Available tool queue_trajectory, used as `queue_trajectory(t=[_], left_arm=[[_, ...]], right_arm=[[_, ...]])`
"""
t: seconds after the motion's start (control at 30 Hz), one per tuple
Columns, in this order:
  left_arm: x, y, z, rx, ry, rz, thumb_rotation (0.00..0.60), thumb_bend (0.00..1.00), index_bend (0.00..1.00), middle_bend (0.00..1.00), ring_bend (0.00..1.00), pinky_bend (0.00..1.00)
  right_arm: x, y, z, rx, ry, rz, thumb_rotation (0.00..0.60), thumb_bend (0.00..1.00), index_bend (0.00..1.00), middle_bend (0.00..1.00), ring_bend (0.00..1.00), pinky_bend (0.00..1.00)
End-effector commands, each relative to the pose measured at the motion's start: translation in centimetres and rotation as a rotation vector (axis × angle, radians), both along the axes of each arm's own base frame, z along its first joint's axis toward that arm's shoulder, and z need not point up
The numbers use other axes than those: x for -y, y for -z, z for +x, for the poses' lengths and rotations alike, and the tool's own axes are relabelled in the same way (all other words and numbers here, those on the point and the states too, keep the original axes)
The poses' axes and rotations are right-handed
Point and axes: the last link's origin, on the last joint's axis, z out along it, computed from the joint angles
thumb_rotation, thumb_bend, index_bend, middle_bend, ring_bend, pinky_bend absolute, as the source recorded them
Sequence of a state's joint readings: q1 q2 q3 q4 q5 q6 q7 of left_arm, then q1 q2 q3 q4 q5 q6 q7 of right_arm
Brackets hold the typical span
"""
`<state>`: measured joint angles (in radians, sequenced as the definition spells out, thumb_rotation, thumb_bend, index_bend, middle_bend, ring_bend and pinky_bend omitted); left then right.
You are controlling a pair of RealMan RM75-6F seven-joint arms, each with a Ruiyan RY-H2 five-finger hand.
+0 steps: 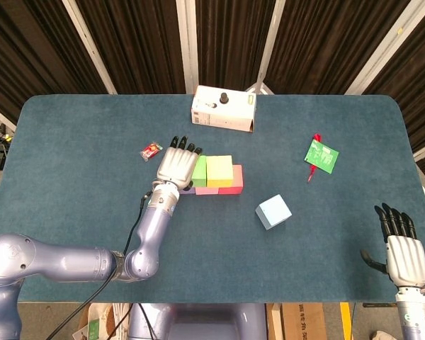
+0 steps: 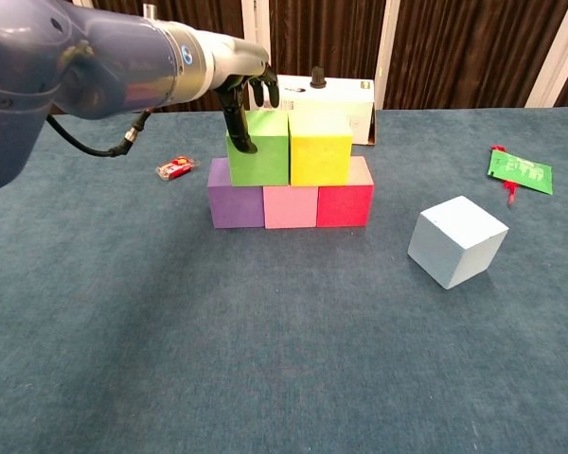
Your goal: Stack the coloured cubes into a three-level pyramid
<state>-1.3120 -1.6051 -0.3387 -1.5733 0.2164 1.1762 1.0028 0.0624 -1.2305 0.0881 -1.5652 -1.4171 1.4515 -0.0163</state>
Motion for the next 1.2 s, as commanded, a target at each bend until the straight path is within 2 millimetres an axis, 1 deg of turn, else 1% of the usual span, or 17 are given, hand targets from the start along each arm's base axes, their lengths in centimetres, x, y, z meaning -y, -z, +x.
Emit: queue_trajectory(t=[0.03, 0.27, 0.4, 0.53, 0.67, 0.73, 0.8, 0.83, 0.9, 1.0, 1.03, 1.07, 1.2], left_arm=[[0.1, -0.2, 0.2, 0.003, 0.006, 0.003, 0.6, 0.33, 0.18, 0.13, 0.0, 0.0], [0.5, -0.6, 0.6, -0.001, 0.026, 0.001, 0.6, 0.33, 0.13, 0.08, 0.0, 0.0], [0.9, -1.5, 0.8, 0.005, 0.042, 0.003, 0.6, 0.33, 0.12, 0.07, 0.0, 0.0], [1.3, -3.3, 1.0, 0.061, 0.048, 0.013, 0.6, 0.33, 0.12, 0.07, 0.0, 0.0], [2.3, -6.6, 1.1, 0.202, 0.075, 0.019, 0.6, 0.33, 0.12, 0.07, 0.0, 0.0], [2.9, -8.6, 0.5, 0.272, 0.102, 0.03, 0.6, 0.33, 0.12, 0.08, 0.0, 0.0], [3.6, -10.5, -0.8, 0.313, 0.132, 0.054, 0.6, 0.33, 0.12, 0.08, 0.0, 0.0], [3.9, -11.5, -1.8, 0.332, 0.137, 0.071, 0.6, 0.33, 0.12, 0.08, 0.0, 0.0], [4.5, -13.0, -3.6, 0.355, 0.141, 0.092, 0.6, 0.33, 0.13, 0.09, 0.0, 0.0], [5.5, -15.3, -6.9, 0.371, 0.144, 0.12, 0.6, 0.33, 0.13, 0.09, 0.0, 0.0], [5.9, -16.1, -8.0, 0.377, 0.147, 0.124, 0.6, 0.33, 0.13, 0.09, 0.0, 0.0], [6.8, -17.7, -10.3, 0.397, 0.129, 0.161, 0.6, 0.33, 0.13, 0.09, 0.0, 0.0], [8.8, -19.2, -13.2, 0.428, 0.157, 0.158, 0.6, 0.33, 0.12, 0.06, 0.0, 0.0]], right_arm=[[0.0, 0.0, 0.0, -0.001, 0.002, 0.0, 0.6, 0.25, 0.03, 0.06, 0.0, 0.0], [0.0, -0.1, 0.0, -0.001, 0.006, 0.0, 0.6, 0.25, 0.03, 0.06, 0.0, 0.0], [-0.1, -0.1, 0.1, 0.0, 0.0, 0.011, 0.6, 0.25, 0.03, 0.06, 0.0, 0.0], [-0.2, -0.1, 0.0, -0.001, 0.001, 0.026, 0.6, 0.25, 0.03, 0.06, 0.0, 0.0], [-0.4, 0.1, 0.1, 0.002, -0.006, 0.066, 0.6, 0.25, 0.03, 0.06, 0.0, 0.0], [-0.4, 0.3, 0.3, 0.018, -0.026, 0.098, 0.6, 0.26, 0.03, 0.06, 0.0, 0.0], [-0.3, 0.5, 0.5, 0.027, -0.057, 0.131, 0.6, 0.25, 0.03, 0.06, 0.0, 0.0], [-0.3, 0.5, 0.6, 0.031, -0.073, 0.144, 0.6, 0.26, 0.03, 0.06, 0.0, 0.0], [-0.1, 0.7, 0.7, 0.043, -0.097, 0.163, 0.6, 0.26, 0.03, 0.06, 0.0, 0.0], [0.7, 0.8, 1.1, 0.062, -0.129, 0.205, 0.6, 0.25, 0.03, 0.06, 0.0, 0.0], [1.2, 0.7, 1.5, 0.066, -0.144, 0.22, 0.6, 0.25, 0.03, 0.06, 0.0, 0.0], [2.9, 0.6, 2.7, 0.047, -0.195, 0.241, 0.6, 0.25, 0.03, 0.06, 0.0, 0.0], [4.9, 0.4, 4.4, 0.008, -0.233, 0.284, 0.6, 0.25, 0.03, 0.06, 0.0, 0.0]])
